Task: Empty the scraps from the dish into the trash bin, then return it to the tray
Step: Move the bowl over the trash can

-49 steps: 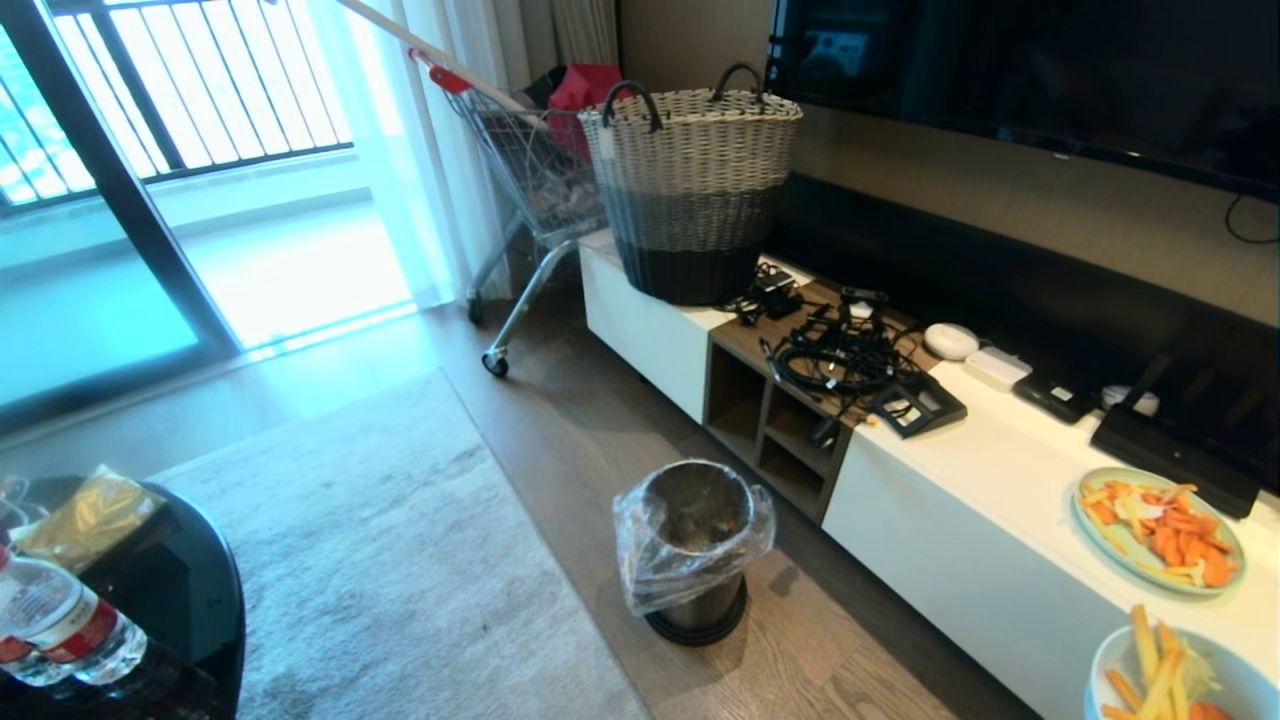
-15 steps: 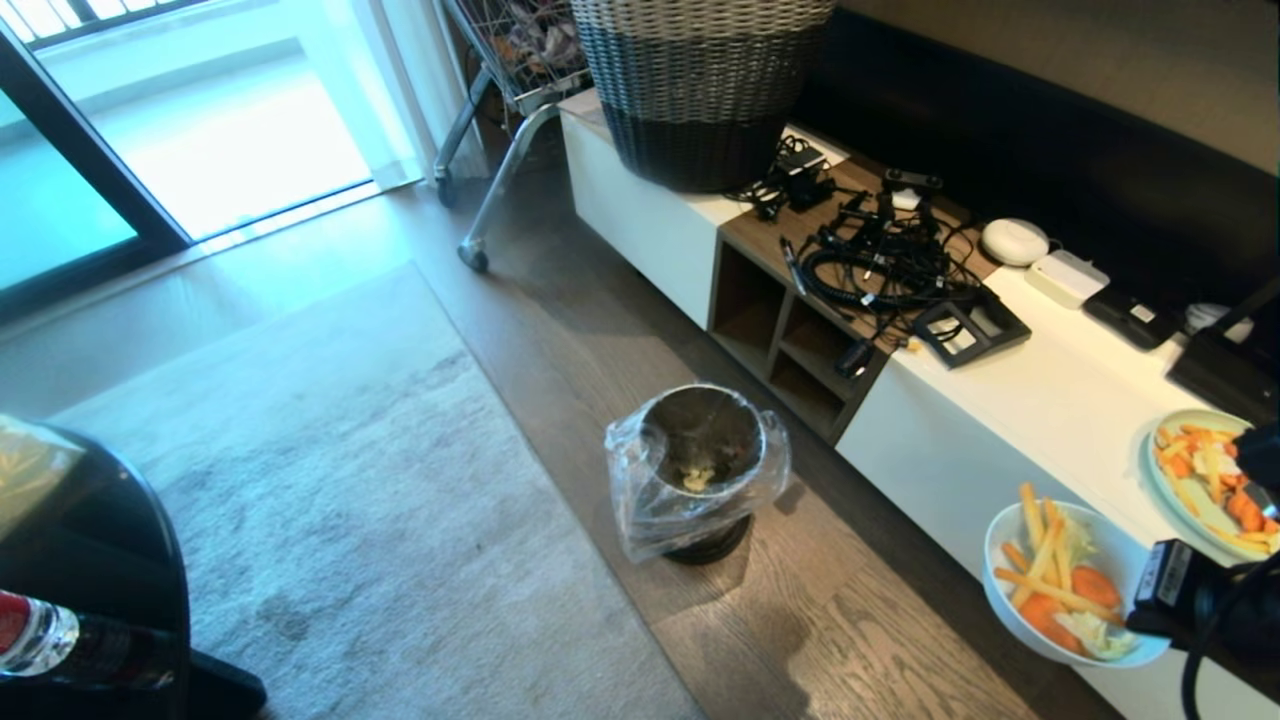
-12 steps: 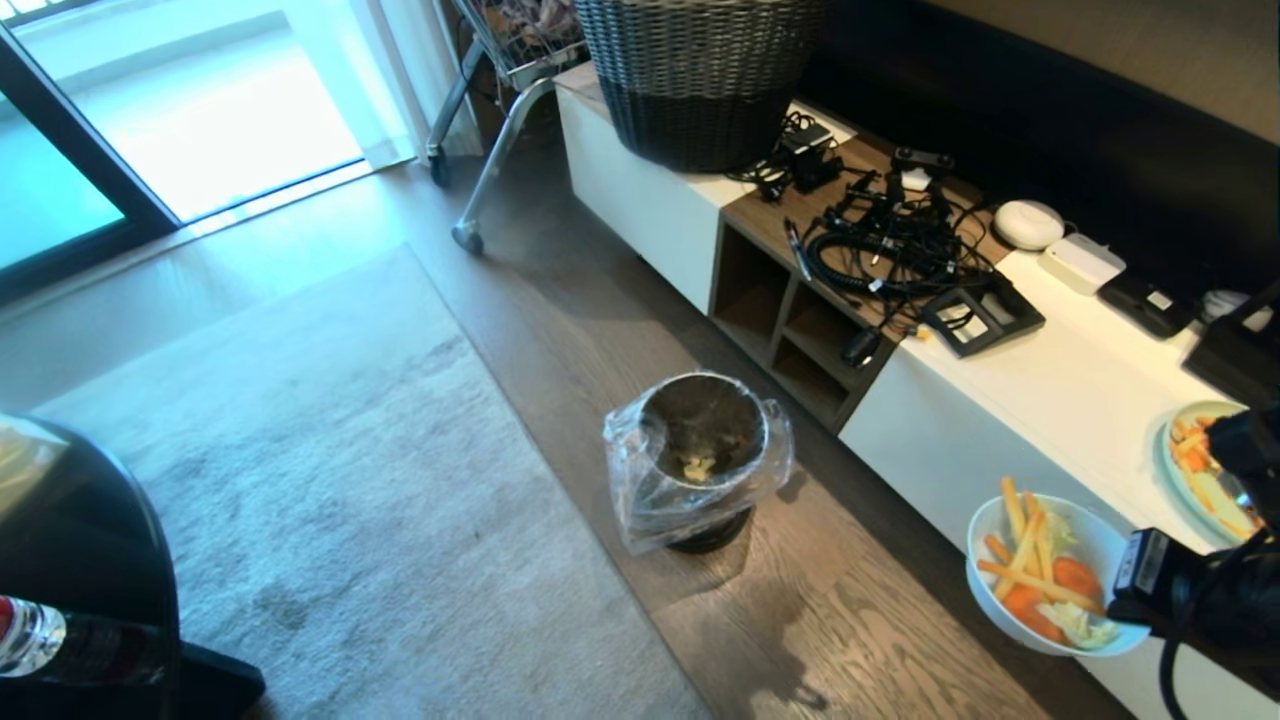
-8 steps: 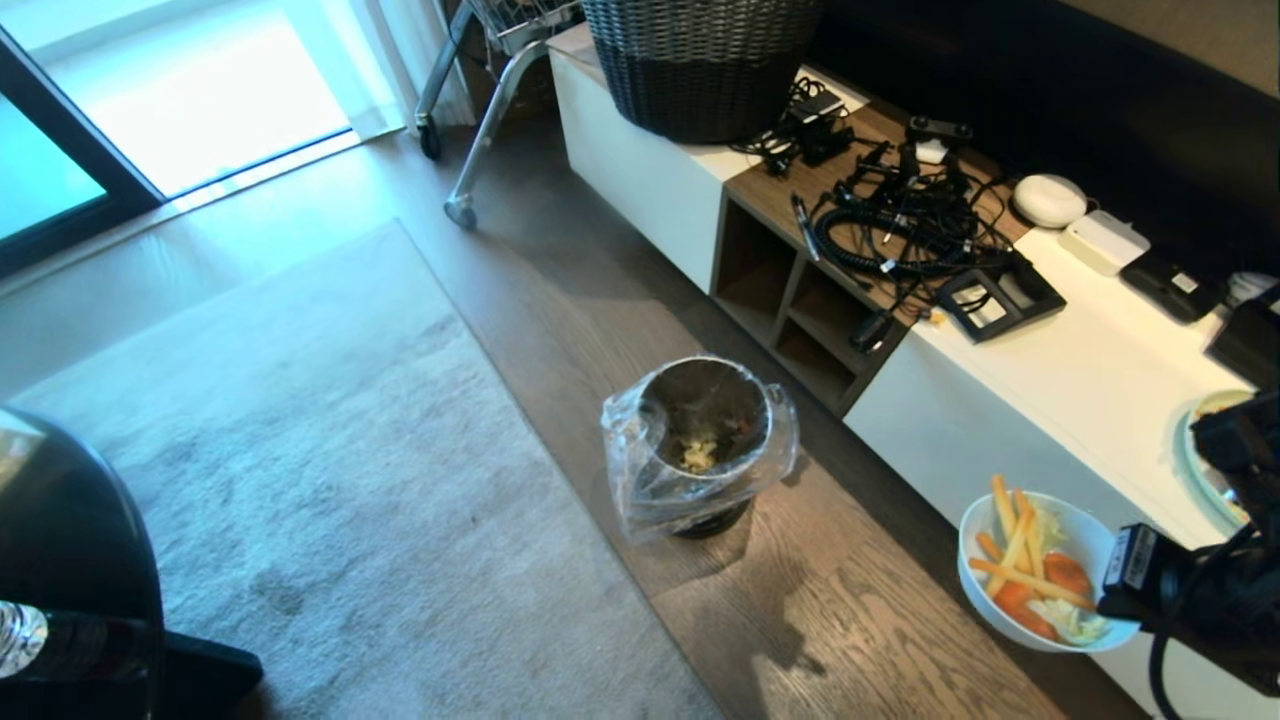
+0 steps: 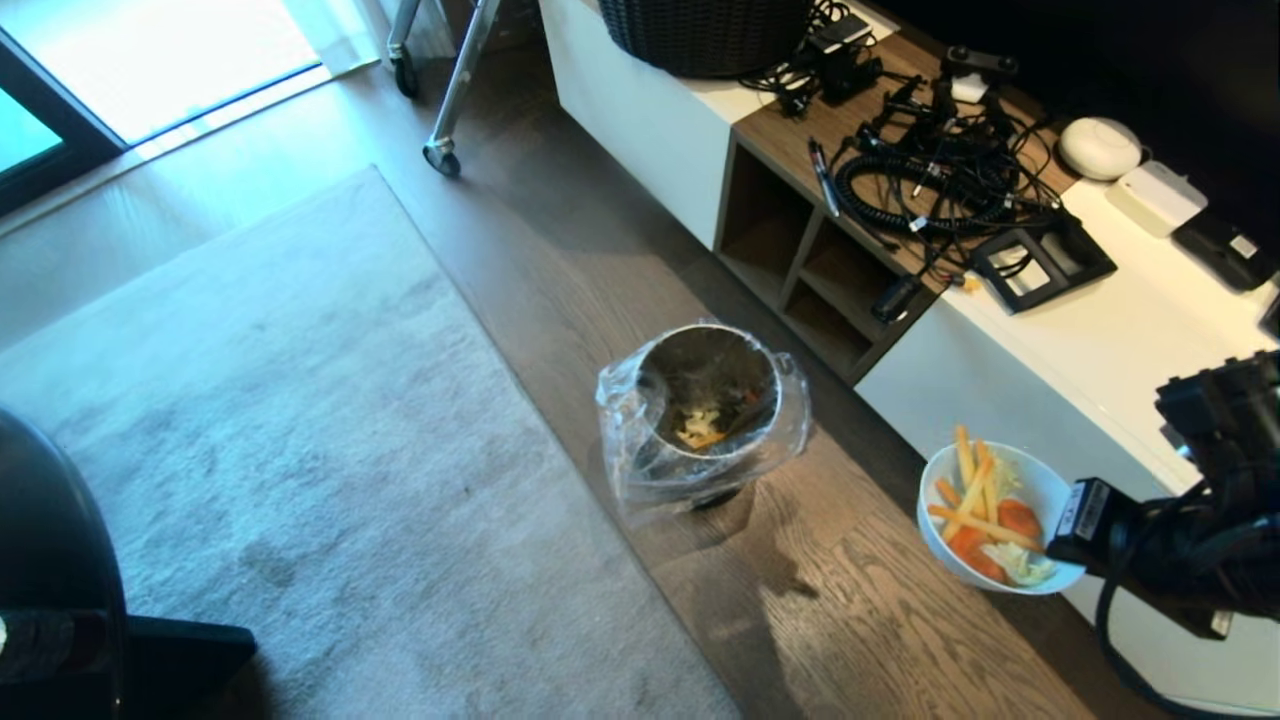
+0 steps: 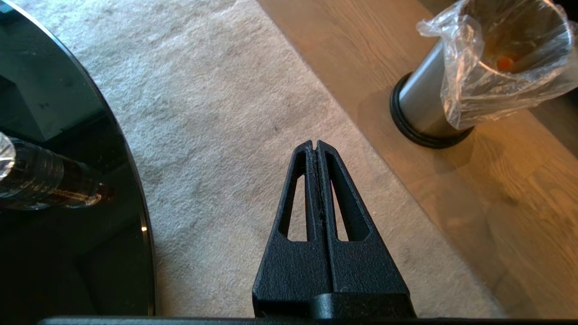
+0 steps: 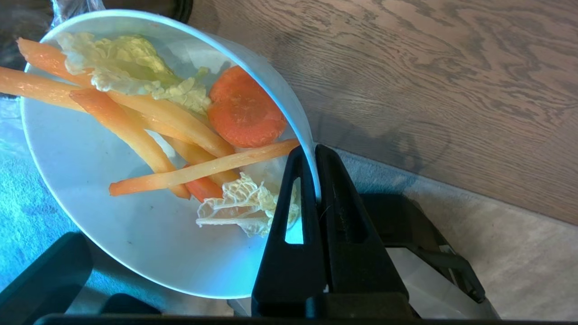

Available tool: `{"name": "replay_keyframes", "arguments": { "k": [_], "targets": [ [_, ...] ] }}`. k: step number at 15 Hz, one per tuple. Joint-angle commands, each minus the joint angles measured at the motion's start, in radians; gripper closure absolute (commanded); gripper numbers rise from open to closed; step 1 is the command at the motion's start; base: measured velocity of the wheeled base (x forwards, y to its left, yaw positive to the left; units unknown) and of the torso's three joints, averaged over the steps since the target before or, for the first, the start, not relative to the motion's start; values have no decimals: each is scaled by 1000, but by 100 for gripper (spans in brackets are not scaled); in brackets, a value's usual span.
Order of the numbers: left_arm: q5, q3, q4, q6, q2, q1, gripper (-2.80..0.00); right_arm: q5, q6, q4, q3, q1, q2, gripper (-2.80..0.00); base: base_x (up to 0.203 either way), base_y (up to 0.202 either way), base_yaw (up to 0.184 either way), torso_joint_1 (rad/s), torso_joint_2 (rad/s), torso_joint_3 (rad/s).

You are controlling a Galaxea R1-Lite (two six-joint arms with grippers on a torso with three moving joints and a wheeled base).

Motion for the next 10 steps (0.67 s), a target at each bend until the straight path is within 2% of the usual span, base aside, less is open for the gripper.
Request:
{"name": "replay_keyframes", "arguments": {
  "k": [1,7,10],
  "targets": [
    [0,0,0,-1,0,0,0,-3,4,1,-24,10,27,0,0,0,0,10,3,-192],
    [0,0,0,0,1,0,0,-3,3,1,-81,19,67,0,0,0,0,2,1,-195],
    [0,0,0,1,1,0,0,-3,2,-1,-84,19,69,0,0,0,0,1,2,-45]
  ]
}}
